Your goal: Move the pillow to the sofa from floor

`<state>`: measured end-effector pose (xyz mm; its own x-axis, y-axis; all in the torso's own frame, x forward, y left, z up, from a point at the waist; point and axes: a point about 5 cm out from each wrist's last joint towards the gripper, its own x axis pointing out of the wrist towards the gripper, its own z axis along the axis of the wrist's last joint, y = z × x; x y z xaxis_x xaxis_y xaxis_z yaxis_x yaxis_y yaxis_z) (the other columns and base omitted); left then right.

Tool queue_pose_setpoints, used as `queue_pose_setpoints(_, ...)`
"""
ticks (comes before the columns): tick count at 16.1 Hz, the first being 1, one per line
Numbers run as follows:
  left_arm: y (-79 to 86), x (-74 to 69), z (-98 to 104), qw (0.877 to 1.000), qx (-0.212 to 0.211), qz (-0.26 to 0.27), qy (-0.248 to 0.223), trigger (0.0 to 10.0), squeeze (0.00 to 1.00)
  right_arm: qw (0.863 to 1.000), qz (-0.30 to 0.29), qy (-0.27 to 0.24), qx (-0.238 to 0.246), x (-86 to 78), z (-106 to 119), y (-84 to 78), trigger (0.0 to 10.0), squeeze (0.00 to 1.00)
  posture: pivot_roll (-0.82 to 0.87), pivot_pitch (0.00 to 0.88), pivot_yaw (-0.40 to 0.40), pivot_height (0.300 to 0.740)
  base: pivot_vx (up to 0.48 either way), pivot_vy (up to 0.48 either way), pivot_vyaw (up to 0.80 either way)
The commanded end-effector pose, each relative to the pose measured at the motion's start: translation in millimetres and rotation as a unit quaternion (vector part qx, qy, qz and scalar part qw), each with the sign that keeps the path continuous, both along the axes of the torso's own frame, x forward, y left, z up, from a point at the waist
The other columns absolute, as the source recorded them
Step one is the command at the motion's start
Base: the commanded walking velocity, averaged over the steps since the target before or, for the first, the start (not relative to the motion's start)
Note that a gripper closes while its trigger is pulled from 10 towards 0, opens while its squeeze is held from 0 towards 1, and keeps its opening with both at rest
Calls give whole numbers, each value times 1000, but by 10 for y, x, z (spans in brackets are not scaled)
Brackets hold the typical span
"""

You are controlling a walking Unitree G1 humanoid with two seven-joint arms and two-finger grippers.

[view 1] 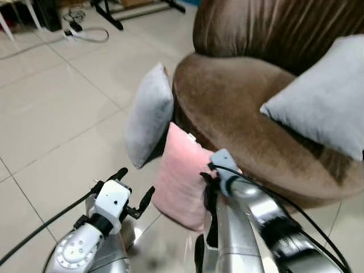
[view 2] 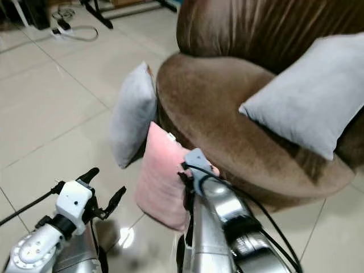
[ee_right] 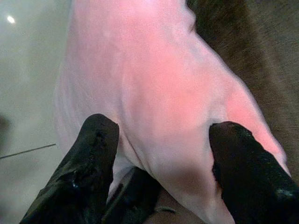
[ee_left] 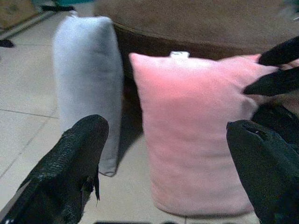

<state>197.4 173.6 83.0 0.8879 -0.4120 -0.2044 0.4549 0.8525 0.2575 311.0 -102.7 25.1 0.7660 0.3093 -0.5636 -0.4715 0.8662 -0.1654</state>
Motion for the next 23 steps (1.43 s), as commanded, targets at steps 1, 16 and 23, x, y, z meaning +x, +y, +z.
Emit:
queue_pose_setpoints(1,-30,-31,9,1000,-4,-16,9,10000,0,1000,-10,-1,-14,-6,-51,-28,10000,0,61,258,-115,460,0,0,0)
queue_pose_setpoints(16,-41,-247,56,997,5,-50,52,10000,0,997,-40,-62,-16,52,-42,223,0,0,85,319,-116,460,0,0,0)
queue_pose_setpoints(23,-52,-227,42,997,3,-55,56,10000,0,998,-20,-57,-7,37,-45,294,0,0,80,295,-116,460,0,0,0)
